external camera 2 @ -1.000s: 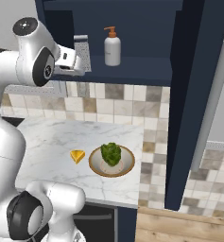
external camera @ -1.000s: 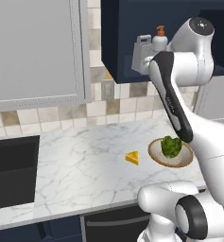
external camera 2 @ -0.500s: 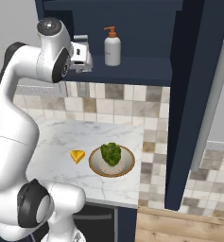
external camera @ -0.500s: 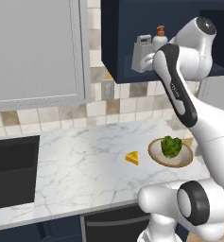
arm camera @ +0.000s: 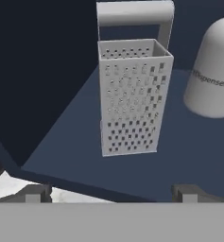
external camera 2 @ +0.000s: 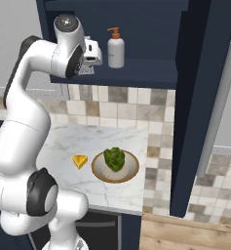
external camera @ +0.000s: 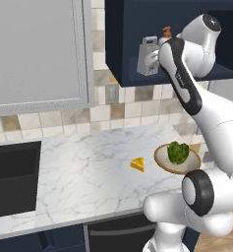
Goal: Pick the cheese from the fridge and the cheese grater from the cabinet and place them next to the salad bowl.
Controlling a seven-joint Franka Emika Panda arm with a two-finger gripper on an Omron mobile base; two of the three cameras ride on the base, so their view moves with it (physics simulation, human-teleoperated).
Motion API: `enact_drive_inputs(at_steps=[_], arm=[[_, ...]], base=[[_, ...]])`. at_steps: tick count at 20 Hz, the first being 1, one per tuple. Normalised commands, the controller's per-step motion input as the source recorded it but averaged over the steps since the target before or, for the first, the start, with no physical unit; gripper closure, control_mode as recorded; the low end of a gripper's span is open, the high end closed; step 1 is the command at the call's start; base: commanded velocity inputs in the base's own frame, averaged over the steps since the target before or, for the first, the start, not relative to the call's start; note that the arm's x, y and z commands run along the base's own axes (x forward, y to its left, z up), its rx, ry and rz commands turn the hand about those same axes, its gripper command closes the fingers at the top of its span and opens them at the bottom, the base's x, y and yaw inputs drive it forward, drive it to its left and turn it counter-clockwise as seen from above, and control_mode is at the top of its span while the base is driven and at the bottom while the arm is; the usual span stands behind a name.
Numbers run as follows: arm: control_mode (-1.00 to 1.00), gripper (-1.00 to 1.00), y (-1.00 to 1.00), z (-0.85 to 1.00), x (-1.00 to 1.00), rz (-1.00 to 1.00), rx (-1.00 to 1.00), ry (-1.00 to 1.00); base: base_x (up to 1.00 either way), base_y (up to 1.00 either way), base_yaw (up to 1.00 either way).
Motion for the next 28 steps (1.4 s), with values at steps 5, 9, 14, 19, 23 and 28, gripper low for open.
enact_drive_inputs(at_steps=[5,9,14,19,23,28], arm=[[-1.00,-1.00,0.01,-0.02,0.41,0.00,0.00,0.01],[-1.00,-1.00,-0.01,0.00,0.41,0.00,0.00,0.01],[-1.00,-1.00,-0.04,0.00,0.35,0.01,0.00,0.02],[-1.00,-1.00,0.00,0.00,0.12,0.00,0.00,0.08],[-1.00,-1.00,0.00,0.00,0.23,0.00,0.00,0.04],[-1.00,-1.00,0.00,-0.02,0.18,0.00,0.00,0.00]], base=[[0.00,0.00,0.00],[0.00,0.00,0.00],[0.00,0.00,0.00],[0.00,0.00,0.00],[0.00,0.00,0.00],[0.00,0.00,0.00]])
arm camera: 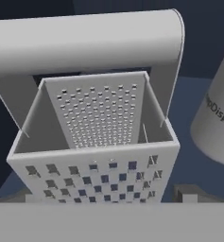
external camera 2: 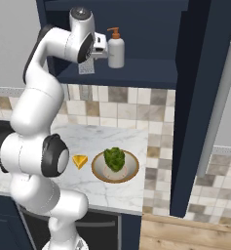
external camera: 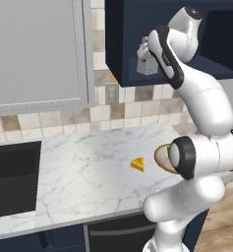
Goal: Pick the cheese from the fridge and the cheese grater from the cabinet and place them next to the salad bowl.
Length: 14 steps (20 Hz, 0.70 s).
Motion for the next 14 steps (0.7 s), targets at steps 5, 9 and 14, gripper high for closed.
enact_drive_inputs(at_steps=[5,9,14], arm=[[-1.00,-1.00,0.00,-0.05,0.08,0.00,0.00,0.00],[-1.00,-1.00,0.00,-0.07,0.00,0.00,0.00,0.00],[-1.00,-1.00,0.03,-0.09,0.00,0.00,0.00,-0.02]], base=[[0.00,0.00,0.00],[0.00,0.00,0.00],[0.00,0.00,0.00]])
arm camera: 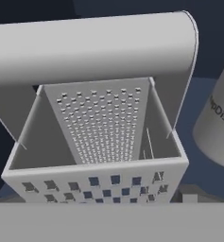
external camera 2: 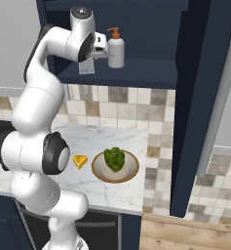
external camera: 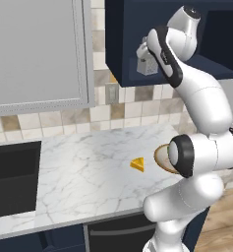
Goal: Pick the cheese from the fridge and the cheese grater from the cabinet and place them next to the salad bowl.
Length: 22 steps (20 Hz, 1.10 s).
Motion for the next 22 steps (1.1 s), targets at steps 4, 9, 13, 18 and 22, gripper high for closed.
enact_drive_inputs(at_steps=[4,9,13,18,22], arm=[[-1.00,-1.00,0.06,-0.11,0.02,0.00,0.00,-0.06],[-1.00,-1.00,0.05,-0.06,0.05,0.00,0.00,-0.09],[-1.00,1.00,0.02,-0.03,0.04,0.00,0.00,-0.05],[-1.00,1.00,0.00,0.00,0.00,0.00,0.00,0.00],[-1.00,1.00,0.00,0.00,-0.26,0.00,0.00,-0.01]], base=[[0.00,0.00,0.00],[0.00,0.00,0.00],[0.00,0.00,0.00],[0.00,0.00,0.00],[0.00,0.00,0.00]])
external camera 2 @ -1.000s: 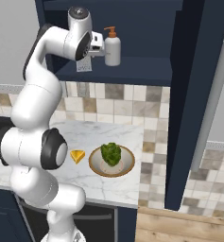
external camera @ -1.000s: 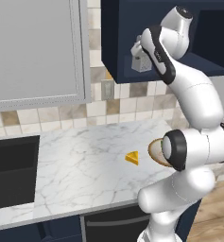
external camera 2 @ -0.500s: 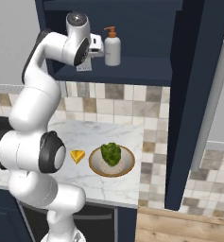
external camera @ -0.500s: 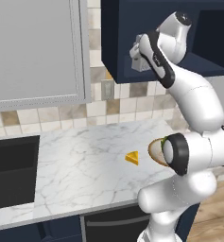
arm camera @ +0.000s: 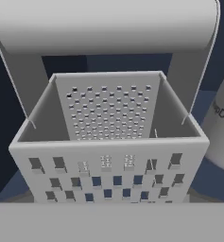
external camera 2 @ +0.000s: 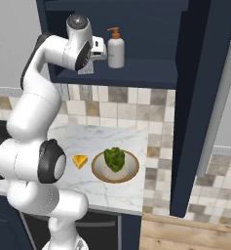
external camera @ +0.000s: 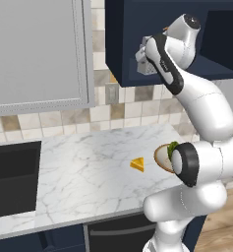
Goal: Pick the cheese from the fridge and the cheese grater from the cabinet and place them next to the salad bowl.
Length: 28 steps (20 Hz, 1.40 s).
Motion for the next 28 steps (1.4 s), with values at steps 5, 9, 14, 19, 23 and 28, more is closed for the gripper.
enact_drive_inputs(at_steps=[5,9,14,19,23,28], arm=[[-1.00,1.00,0.00,0.01,-0.64,0.00,0.00,-0.01],[-1.00,1.00,-0.03,0.01,-0.83,0.00,0.00,-0.05],[-1.00,1.00,-0.02,0.00,-0.91,0.00,0.00,-0.04],[-1.00,1.00,0.00,-0.10,-0.85,0.00,0.00,0.00],[-1.00,1.00,0.07,-0.22,-0.79,0.00,0.00,0.00],[-1.00,1.00,0.15,-0.28,-0.70,-0.02,0.00,0.02]], base=[[0.00,0.00,0.00],[0.00,0.00,0.00],[0.00,0.00,0.00],[0.00,0.00,0.00],[0.00,0.00,0.00],[0.00,0.00,0.00]])
